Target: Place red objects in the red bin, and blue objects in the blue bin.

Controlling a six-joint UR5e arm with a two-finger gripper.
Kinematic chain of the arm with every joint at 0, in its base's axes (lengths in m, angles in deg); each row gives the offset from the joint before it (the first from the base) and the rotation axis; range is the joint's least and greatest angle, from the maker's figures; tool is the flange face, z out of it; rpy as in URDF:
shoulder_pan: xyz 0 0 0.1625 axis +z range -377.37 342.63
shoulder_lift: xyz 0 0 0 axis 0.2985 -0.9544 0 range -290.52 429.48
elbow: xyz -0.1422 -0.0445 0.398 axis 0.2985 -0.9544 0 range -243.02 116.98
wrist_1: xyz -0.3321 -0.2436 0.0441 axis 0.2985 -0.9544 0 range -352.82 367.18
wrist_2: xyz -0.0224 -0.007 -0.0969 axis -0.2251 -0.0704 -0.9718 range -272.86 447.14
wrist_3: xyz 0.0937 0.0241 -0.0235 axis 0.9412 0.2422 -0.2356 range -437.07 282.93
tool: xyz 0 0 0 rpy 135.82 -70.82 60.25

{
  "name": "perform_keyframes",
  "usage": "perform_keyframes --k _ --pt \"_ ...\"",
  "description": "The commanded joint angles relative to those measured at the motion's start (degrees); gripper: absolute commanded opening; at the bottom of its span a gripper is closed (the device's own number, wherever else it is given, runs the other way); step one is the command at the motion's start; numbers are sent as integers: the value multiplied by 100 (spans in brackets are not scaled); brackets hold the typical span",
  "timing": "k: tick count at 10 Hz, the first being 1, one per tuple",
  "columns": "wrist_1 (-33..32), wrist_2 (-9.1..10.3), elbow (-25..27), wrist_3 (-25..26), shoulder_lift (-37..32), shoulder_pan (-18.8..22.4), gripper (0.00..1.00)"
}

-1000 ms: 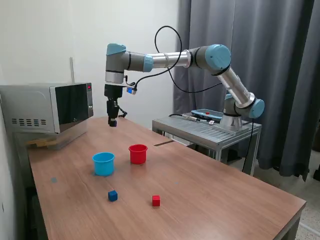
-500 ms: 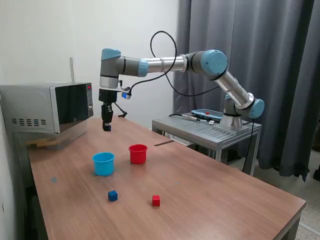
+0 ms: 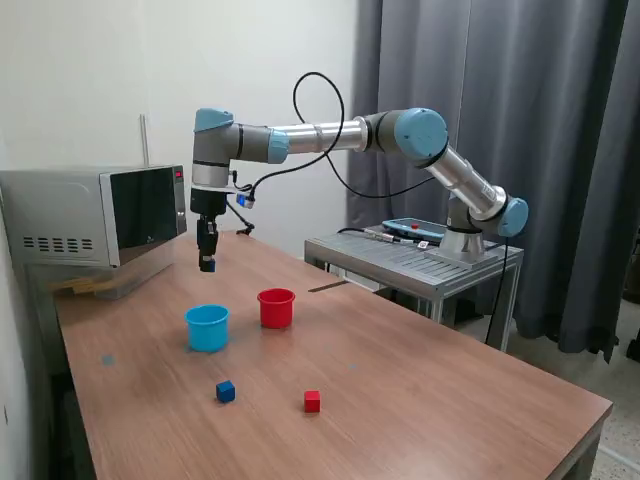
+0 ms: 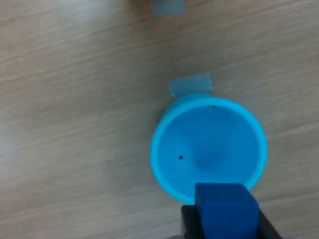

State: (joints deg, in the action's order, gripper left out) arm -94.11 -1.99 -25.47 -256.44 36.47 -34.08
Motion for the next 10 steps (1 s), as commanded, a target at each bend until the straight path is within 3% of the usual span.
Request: perform_keyframes --k 1,10 --pt "4 1 -73 -19 102 -25 0" --pt "4 89 -21 -19 251 18 0"
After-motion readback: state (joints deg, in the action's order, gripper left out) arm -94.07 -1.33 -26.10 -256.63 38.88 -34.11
